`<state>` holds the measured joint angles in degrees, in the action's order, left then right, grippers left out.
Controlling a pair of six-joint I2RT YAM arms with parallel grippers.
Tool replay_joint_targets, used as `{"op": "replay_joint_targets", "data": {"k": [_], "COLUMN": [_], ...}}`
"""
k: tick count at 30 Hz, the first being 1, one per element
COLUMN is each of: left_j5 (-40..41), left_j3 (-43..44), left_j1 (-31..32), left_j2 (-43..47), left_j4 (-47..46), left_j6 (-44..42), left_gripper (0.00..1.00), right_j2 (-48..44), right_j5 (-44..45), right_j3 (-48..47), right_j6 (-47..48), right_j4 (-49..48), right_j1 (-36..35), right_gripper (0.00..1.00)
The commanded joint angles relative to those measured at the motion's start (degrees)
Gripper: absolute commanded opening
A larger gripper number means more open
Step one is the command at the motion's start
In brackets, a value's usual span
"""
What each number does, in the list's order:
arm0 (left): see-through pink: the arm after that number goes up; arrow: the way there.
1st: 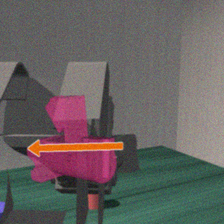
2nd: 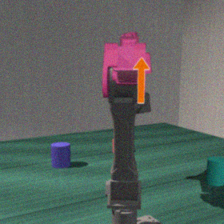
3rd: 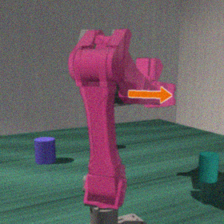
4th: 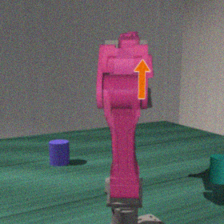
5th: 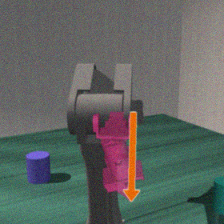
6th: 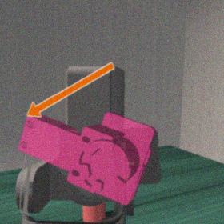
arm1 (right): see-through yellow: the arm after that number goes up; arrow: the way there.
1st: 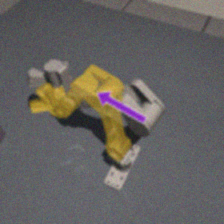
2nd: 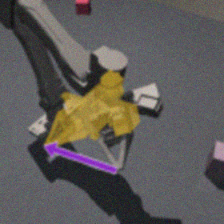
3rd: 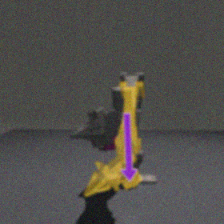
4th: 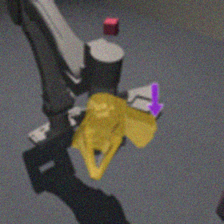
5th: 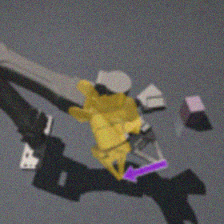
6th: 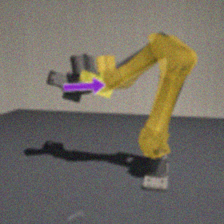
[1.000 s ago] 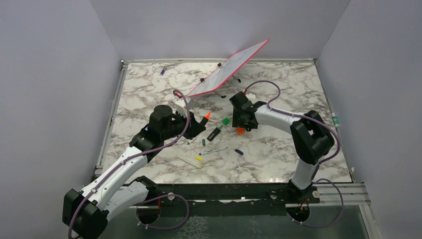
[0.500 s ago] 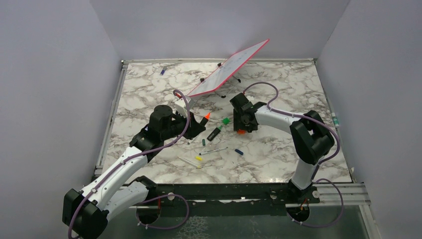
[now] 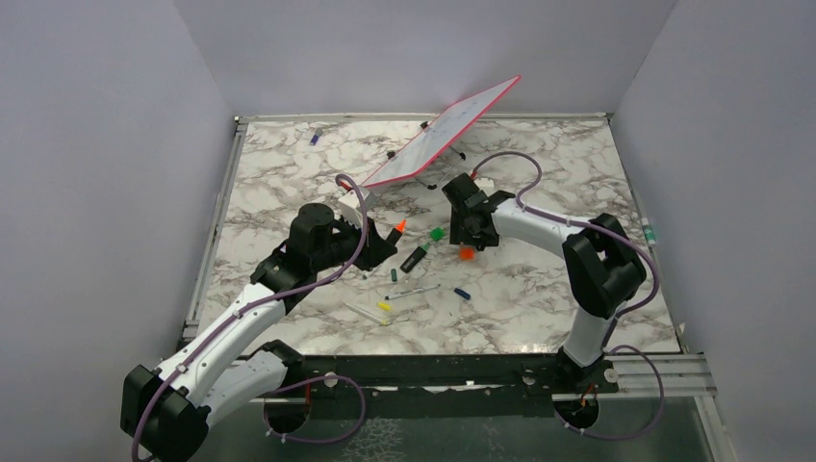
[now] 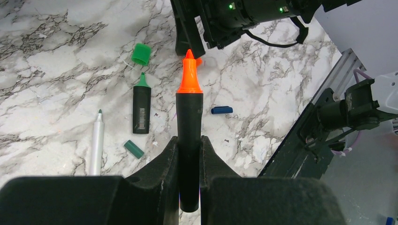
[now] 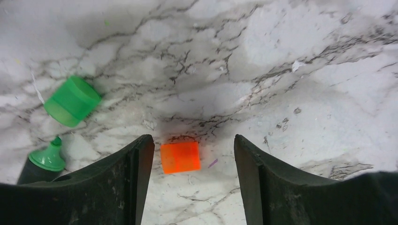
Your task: Insert the pens into the pen caps
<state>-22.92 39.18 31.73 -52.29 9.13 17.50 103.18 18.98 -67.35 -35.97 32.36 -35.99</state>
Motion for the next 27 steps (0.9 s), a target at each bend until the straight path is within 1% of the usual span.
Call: {"op": "replay_joint_targets", "data": {"k": [1,5,10,17,21,27], "left_j5": [0.8,0.6,0.6,0.2,0.1,0.0], "left_j3": [-0.1,0.0,-0.1,0.0,0.0,0.0], "left_j1": [0.0,0.0,0.0,0.0,0.0,0.0], "left_j2": [0.9,0.5,0.2,-0.4,-0.7,-0.8], "left_j4": [-0.8,-0.7,-0.6,-0.5,-0.6,-0.4], "left_j6": [-0.5,-0.5,-0.4,-0.4,-0.3,-0.2], "left_gripper": [0.00,0.00,0.00,0.00,0.00,0.00], "right_j2": [2.2,3.9,4.7,3.7,2.3,0.2], "right_j5": [8.3,9.3,9.0,3.1,-2.3,-5.6], "right_j3": [-4.2,-4.9,-3.4,0.3,2.5,5.6], "right_j6": [-4.4,-5.3,-5.4,-2.2,-0.1,0.9], "right_j4": [3.5,4.6,6.1,4.9,3.8,3.7], "right_j1": [0.0,0.0,0.0,0.0,0.0,0.0], "right_gripper": [0.67,0.67,0.64,0.64,0.64,0.66]}}
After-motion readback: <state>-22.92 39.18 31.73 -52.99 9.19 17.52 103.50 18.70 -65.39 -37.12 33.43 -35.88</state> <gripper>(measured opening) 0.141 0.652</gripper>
